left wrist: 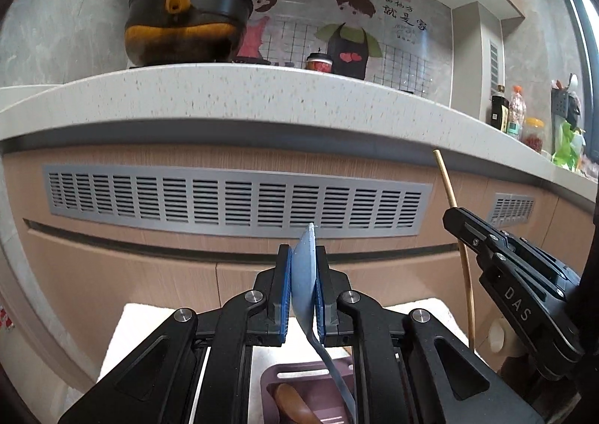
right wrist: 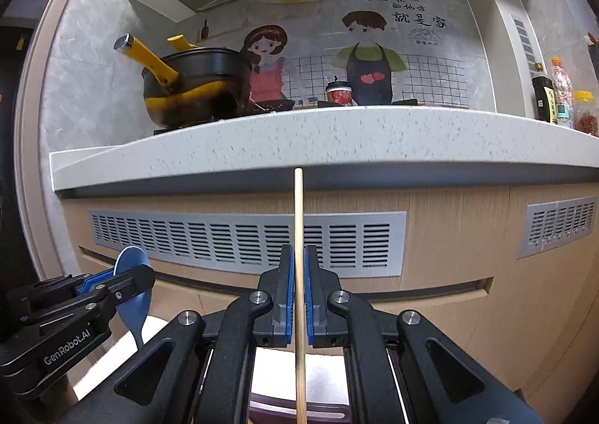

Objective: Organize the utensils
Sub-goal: 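Open the left tool over the caddy to drop the blue spoon while the right drops the chopstick, then grasp the white plastic spoon by its handle with the left tool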

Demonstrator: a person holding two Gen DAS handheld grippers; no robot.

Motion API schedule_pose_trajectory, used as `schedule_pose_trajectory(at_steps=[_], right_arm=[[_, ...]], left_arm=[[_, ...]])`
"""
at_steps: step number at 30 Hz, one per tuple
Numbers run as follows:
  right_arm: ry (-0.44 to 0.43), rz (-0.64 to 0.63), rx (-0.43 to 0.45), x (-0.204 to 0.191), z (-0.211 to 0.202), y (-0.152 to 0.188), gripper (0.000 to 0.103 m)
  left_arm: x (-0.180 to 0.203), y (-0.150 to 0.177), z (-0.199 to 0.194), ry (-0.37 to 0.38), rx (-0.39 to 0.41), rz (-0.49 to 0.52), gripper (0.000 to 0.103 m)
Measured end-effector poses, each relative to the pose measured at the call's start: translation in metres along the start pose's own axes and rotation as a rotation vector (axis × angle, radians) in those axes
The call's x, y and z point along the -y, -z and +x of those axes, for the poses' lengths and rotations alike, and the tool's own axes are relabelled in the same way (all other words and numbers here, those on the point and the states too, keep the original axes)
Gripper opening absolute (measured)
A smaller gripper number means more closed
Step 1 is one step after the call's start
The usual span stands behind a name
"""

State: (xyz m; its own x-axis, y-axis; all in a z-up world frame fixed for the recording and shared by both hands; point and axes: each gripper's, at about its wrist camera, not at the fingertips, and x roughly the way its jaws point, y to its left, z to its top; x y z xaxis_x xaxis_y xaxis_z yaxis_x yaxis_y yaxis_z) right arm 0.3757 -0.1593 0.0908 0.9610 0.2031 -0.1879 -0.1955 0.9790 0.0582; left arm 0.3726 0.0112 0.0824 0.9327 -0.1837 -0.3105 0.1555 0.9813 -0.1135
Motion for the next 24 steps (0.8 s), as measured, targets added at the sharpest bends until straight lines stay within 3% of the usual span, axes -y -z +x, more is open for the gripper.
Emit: schedule_pose_trajectory(at_steps=[4, 6, 7, 8, 10, 14, 17, 24], right_arm=[[0.002, -0.025, -0.010, -0.001, 0.003, 0.011, 0.009], [-0.010, -0.036, -0.061, 0.000, 0.003, 0.016, 0.025], [-0.015, -0.031, -0.075, 0.003, -0.002, 0.019, 0.036], [-0.008, -0.027, -0.072, 0.005, -0.007, 0.019, 0.041], [0.012, -0.036, -0.072, 0.010, -0.021, 0.021, 0.047], [0.032, -0.060, -0.141, 0.017, -0.048, 0.030, 0.070], [0.049, -0.090, -0.187, 0.018, -0.070, 0.044, 0.078], [0.046, -0.119, -0.312, 0.005, -0.109, 0.083, 0.083]], left_arm=[[0.001, 0.013, 0.004, 0.014, -0.038, -0.001, 0.014], [0.001, 0.019, 0.002, 0.032, -0.076, -0.003, 0.020], [0.000, 0.021, -0.001, 0.028, -0.084, -0.004, 0.029], [-0.001, 0.024, -0.005, 0.027, -0.091, -0.007, 0.037], [-0.002, 0.028, -0.016, 0.023, -0.108, -0.014, 0.044], [-0.011, 0.038, -0.047, -0.008, -0.136, -0.045, 0.051], [-0.017, 0.051, -0.069, -0.043, -0.171, -0.057, 0.061], [-0.015, 0.097, -0.104, -0.043, -0.297, -0.078, 0.062]])
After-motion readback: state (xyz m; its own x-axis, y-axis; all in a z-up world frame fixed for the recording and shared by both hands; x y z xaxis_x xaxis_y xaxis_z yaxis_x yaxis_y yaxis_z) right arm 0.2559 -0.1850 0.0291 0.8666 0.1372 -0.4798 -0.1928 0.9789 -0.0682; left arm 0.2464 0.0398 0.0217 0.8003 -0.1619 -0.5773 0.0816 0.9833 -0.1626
